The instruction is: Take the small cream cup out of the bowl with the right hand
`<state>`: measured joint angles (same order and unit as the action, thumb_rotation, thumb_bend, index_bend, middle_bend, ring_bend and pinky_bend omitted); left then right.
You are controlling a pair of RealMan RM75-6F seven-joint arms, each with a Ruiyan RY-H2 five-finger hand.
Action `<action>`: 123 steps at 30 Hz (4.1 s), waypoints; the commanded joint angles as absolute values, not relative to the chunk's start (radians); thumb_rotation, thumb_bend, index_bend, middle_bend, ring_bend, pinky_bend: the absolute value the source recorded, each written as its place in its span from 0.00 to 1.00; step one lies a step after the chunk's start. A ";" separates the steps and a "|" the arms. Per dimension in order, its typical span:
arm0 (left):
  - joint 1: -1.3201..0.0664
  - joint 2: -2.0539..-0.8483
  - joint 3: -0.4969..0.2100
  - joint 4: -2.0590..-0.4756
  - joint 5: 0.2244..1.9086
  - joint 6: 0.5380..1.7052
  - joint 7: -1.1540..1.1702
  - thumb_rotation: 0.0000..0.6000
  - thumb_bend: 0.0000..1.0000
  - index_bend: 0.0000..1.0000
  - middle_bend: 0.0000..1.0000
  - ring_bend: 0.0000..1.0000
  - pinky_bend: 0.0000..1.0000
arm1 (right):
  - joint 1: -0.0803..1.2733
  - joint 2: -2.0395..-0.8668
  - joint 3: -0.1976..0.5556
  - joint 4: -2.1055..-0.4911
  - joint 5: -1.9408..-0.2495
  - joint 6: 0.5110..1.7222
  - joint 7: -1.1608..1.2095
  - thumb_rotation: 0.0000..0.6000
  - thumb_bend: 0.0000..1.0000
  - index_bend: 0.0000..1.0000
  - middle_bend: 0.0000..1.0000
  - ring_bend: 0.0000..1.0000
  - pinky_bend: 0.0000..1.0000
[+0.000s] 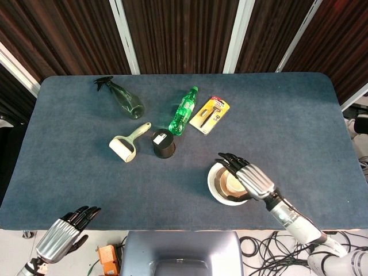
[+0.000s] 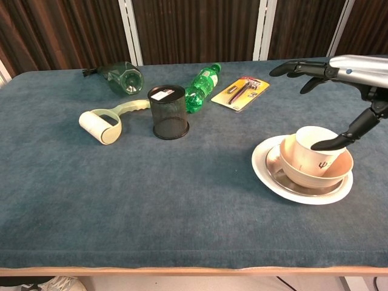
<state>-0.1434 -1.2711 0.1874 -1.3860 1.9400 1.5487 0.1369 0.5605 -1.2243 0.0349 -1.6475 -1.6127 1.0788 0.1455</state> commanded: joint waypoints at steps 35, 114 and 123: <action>0.045 -1.096 0.020 -1.493 1.540 1.707 -0.182 1.00 0.31 0.09 0.23 0.21 0.53 | 0.540 -1.278 0.029 -1.502 -1.478 1.001 0.130 1.00 0.08 0.11 0.10 0.11 0.27; 0.053 -1.090 -0.008 -1.524 1.547 1.631 -0.121 1.00 0.31 0.09 0.23 0.21 0.53 | 0.243 -1.180 -0.049 -1.353 -1.553 1.305 0.287 1.00 0.08 0.24 0.18 0.14 0.37; 0.052 -1.093 -0.010 -1.527 1.546 1.628 -0.105 1.00 0.31 0.09 0.23 0.21 0.53 | 0.182 -1.150 -0.060 -1.405 -1.669 1.496 0.297 1.00 0.08 0.23 0.18 0.14 0.36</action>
